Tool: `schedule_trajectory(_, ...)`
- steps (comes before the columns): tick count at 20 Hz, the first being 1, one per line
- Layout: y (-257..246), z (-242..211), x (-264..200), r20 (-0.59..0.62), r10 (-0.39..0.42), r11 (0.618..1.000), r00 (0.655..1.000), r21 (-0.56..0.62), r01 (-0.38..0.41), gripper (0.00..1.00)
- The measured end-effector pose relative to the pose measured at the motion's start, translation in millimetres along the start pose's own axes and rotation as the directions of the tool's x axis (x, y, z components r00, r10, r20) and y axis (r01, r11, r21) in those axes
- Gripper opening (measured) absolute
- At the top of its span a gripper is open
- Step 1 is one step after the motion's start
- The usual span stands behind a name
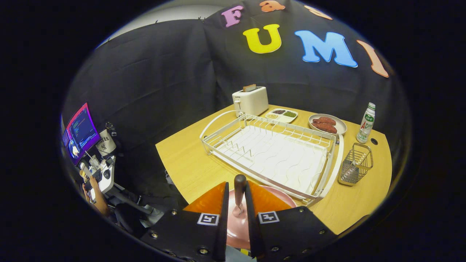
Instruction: Take the plate from the dish rack, then take the spoon from the basket and place it into the plate.
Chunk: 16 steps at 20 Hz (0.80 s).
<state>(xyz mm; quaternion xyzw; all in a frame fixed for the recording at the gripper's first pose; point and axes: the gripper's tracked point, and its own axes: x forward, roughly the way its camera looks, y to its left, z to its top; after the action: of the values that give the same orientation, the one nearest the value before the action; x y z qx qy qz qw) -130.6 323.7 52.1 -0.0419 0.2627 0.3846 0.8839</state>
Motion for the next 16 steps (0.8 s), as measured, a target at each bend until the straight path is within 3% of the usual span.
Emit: schedule_trajectory(16,-61.0,38.0,-45.3,0.131,-0.129,0.981,0.983,0.159,0.107,0.28)
